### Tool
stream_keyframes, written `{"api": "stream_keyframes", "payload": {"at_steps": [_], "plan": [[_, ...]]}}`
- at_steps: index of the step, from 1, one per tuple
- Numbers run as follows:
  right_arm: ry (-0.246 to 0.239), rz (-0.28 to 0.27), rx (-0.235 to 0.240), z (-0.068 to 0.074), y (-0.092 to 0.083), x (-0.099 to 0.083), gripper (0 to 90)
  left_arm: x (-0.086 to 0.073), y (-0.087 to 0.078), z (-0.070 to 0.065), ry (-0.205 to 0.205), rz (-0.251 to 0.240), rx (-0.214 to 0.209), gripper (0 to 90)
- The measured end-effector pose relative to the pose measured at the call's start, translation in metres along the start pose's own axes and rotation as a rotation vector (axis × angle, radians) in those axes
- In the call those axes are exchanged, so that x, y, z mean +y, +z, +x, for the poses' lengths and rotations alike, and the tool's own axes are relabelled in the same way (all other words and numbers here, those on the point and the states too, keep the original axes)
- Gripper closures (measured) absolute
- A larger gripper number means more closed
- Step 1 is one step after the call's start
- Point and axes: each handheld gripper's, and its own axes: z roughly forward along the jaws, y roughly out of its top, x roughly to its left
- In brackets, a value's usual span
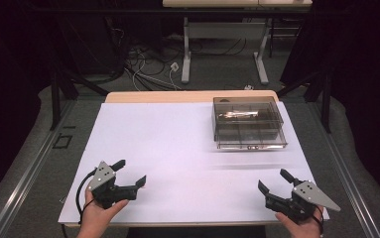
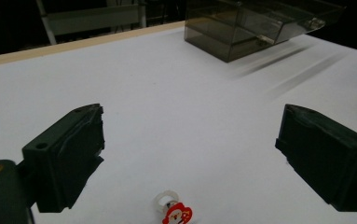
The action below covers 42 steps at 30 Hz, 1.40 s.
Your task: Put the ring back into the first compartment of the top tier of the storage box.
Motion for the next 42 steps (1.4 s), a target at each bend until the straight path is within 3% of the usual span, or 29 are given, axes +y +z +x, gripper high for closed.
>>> {"api": "stream_keyframes", "payload": {"at_steps": [4,12,15,23,32,42], "plan": [[0.003,0.015,0.010,-0.001,-0.001,-0.001,15.6,-0.001,0.005,0.001,0.004,0.042,0.009,15.8],[0.017,0.050,0.035,0.000,-0.002,-0.004,15.5,-0.004,0.013,0.002,-0.013,0.096,0.027,19.8],[0.024,0.056,0.039,0.000,-0.001,-0.005,15.4,-0.006,0.016,0.002,-0.015,0.120,0.011,25.1],[0.033,0.066,0.046,-0.001,0.000,-0.005,15.4,-0.009,0.021,0.003,-0.020,0.180,0.023,26.5],[0.045,0.070,0.046,-0.002,0.001,-0.006,15.5,-0.014,0.024,0.007,-0.072,0.239,0.028,27.7],[0.051,0.082,0.052,-0.003,0.002,-0.007,15.5,-0.019,0.029,0.011,-0.054,0.309,0.007,30.2]]}}
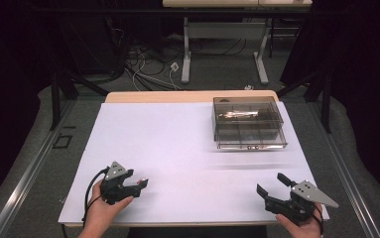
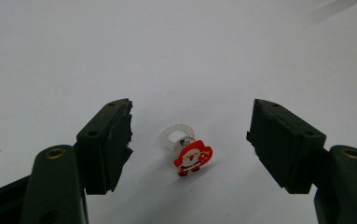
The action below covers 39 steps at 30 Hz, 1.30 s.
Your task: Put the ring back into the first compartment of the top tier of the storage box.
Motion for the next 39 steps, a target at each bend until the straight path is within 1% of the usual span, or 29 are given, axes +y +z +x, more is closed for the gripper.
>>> {"api": "stream_keyframes", "payload": {"at_steps": [2,3,5,6,8,10,12,14,15,21,23,25,26,31,34,35,36,37,39], "plan": [[0.004,-0.003,-0.001,0.0000,0.0002,0.0000,15.5,-0.0003,0.0009,0.0002,0.006,0.001,-0.002,31.5],[0.016,0.002,-0.004,0.0003,0.0002,-0.0002,15.5,-0.0006,0.0021,-0.0002,0.006,0.017,-0.006,32.1],[0.012,0.003,-0.004,-0.0003,0.0000,-0.0001,15.5,-0.0008,0.0028,-0.0005,0.006,0.022,-0.006,33.8],[0.011,0.003,-0.004,-0.0007,-0.0001,-0.0001,15.5,-0.0008,0.0037,-0.0009,0.008,0.035,-0.017,34.4],[0.013,0.000,-0.002,-0.0007,0.0002,-0.0002,15.4,-0.0011,0.0051,-0.0016,0.015,0.045,-0.019,36.3],[0.015,0.004,-0.002,-0.0003,-0.0001,-0.0002,15.5,-0.0012,0.0058,-0.0019,0.020,0.052,-0.018,38.1],[0.016,0.005,-0.001,0.0000,-0.0001,-0.0003,15.5,-0.0014,0.0070,-0.0027,0.030,0.073,-0.017,40.4],[0.014,0.005,-0.002,-0.0003,0.0000,-0.0003,15.5,-0.0016,0.0076,-0.0029,0.033,0.072,-0.015,42.5],[0.012,0.005,-0.002,-0.0005,0.0000,-0.0003,15.5,-0.0016,0.0077,-0.0030,0.036,0.080,-0.015,43.5],[0.020,0.001,0.001,-0.0003,0.0004,-0.0004,15.5,-0.0013,0.0080,-0.0033,0.033,0.096,-0.021,48.1],[0.020,0.002,0.001,-0.0001,0.0002,-0.0004,15.5,-0.0012,0.0083,-0.0036,0.036,0.110,-0.026,49.5],[0.019,0.002,0.001,-0.0001,0.0002,-0.0004,15.5,-0.0015,0.0090,-0.0038,0.035,0.107,-0.022,50.9],[0.018,0.002,0.002,-0.0001,0.0002,-0.0003,15.4,-0.0015,0.0088,-0.0035,0.036,0.117,-0.023,51.4],[0.014,0.001,0.000,-0.0006,0.0001,-0.0004,15.5,-0.0019,0.0092,-0.0040,0.033,0.128,-0.021,56.2],[0.013,0.000,0.002,-0.0010,0.0002,-0.0004,15.5,-0.0016,0.0090,-0.0036,0.037,0.143,-0.023,59.4],[0.013,0.000,0.001,-0.0010,0.0003,-0.0004,15.5,-0.0020,0.0097,-0.0042,0.035,0.140,-0.013,60.0],[0.015,0.001,0.002,-0.0007,0.0003,-0.0005,15.5,-0.0018,0.0096,-0.0035,0.044,0.150,-0.014,61.3],[0.019,0.002,0.002,-0.0003,0.0003,-0.0005,15.5,-0.0023,0.0103,-0.0037,0.045,0.148,-0.005,62.4],[0.020,0.003,0.001,0.0000,0.0001,-0.0005,15.4,-0.0024,0.0103,-0.0035,0.042,0.155,-0.005,63.2]]}}
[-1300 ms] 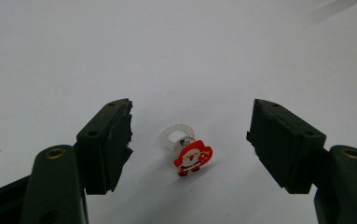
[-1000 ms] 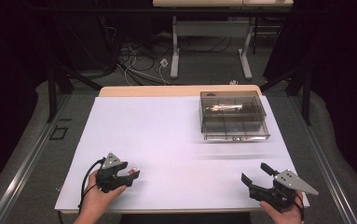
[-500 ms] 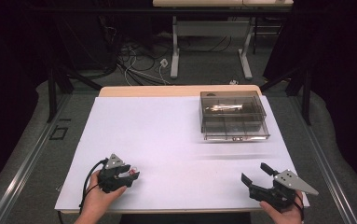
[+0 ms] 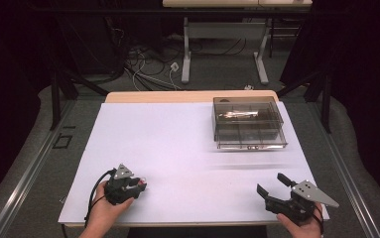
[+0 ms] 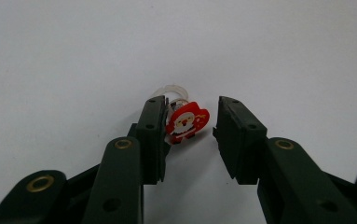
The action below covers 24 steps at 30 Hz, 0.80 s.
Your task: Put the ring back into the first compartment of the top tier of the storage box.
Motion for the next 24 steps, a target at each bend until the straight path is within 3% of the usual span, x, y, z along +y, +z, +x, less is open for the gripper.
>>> {"api": "stream_keyframes", "payload": {"at_steps": [24], "plan": [[-0.008,-0.004,0.001,-0.0011,0.0001,0.0001,15.4,0.0001,0.0011,0.0001,-0.001,0.014,0.014,68.1]]}}
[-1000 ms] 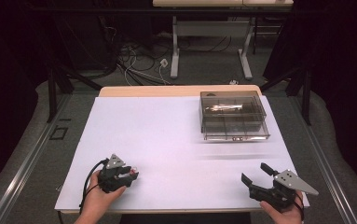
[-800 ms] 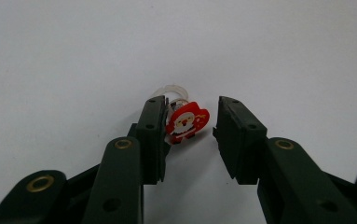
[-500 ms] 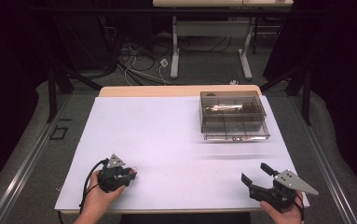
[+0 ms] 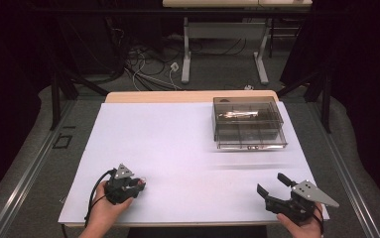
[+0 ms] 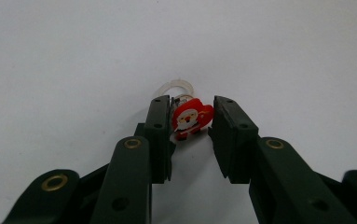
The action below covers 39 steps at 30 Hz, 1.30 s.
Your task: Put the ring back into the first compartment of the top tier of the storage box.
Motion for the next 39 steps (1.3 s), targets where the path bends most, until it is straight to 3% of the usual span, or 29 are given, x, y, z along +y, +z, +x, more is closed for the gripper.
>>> {"api": "stream_keyframes", "payload": {"at_steps": [13,29,35,39], "plan": [[-0.001,0.002,0.000,0.000,-0.001,0.000,15.5,0.000,-0.001,0.001,-0.029,-0.005,-0.011,68.4],[0.009,0.004,-0.002,-0.001,-0.001,0.000,15.4,0.003,-0.013,0.001,-0.060,-0.088,-0.008,68.4],[0.009,0.002,-0.001,-0.001,-0.001,0.000,15.4,0.002,-0.016,0.003,-0.118,-0.105,-0.036,68.4],[0.005,0.000,0.000,-0.001,-0.001,0.000,15.4,0.002,-0.017,0.004,-0.116,-0.119,-0.037,68.4]]}}
